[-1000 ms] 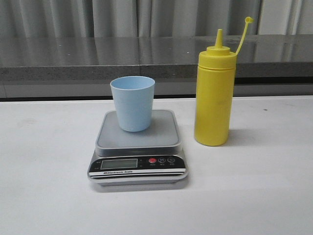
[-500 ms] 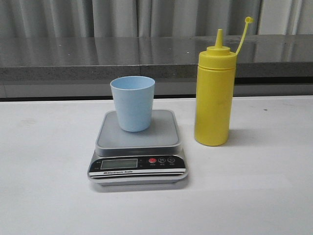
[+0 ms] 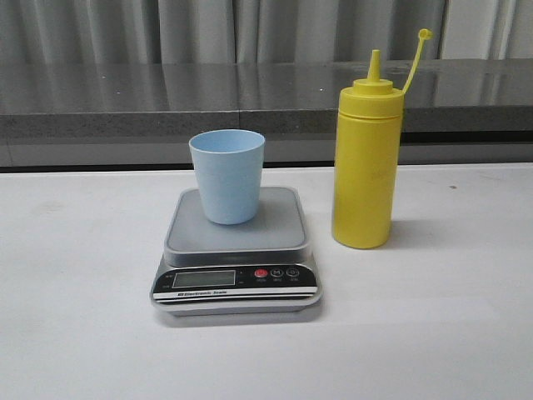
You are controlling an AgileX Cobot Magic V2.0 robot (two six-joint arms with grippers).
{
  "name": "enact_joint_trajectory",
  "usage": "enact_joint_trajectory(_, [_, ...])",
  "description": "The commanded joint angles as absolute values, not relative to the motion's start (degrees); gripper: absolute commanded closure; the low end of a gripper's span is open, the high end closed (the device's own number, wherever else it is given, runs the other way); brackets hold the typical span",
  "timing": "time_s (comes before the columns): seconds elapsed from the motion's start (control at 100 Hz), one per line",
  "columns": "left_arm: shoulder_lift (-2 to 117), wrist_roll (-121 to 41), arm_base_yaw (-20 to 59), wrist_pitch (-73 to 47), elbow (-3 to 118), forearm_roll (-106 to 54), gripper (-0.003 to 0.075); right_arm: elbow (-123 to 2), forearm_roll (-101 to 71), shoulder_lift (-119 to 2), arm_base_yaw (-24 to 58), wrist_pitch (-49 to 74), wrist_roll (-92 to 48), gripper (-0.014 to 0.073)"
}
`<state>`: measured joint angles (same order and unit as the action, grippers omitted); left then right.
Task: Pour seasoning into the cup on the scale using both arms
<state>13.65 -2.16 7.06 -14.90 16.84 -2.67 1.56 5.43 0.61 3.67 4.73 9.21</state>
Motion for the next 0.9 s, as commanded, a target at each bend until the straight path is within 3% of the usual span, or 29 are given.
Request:
enact_joint_trajectory(0.0, [13.4, -2.1, 6.8, -9.4, 17.0, -1.7, 0.0740, 0.4, 6.0, 1.7, 3.4, -0.3, 9.2, 0.0660])
enact_joint_trajectory(0.51, [-2.0, -2.1, 2.3, -5.4, 2.1, -1.6, 0.0740, 0.4, 6.0, 1.7, 3.4, -0.3, 9.2, 0.0660])
enact_joint_trajectory(0.89, [-1.9, -1.8, 2.3, -1.1, -1.5, -1.6, 0.0740, 0.4, 6.0, 1.7, 3.4, -0.3, 9.2, 0.0660])
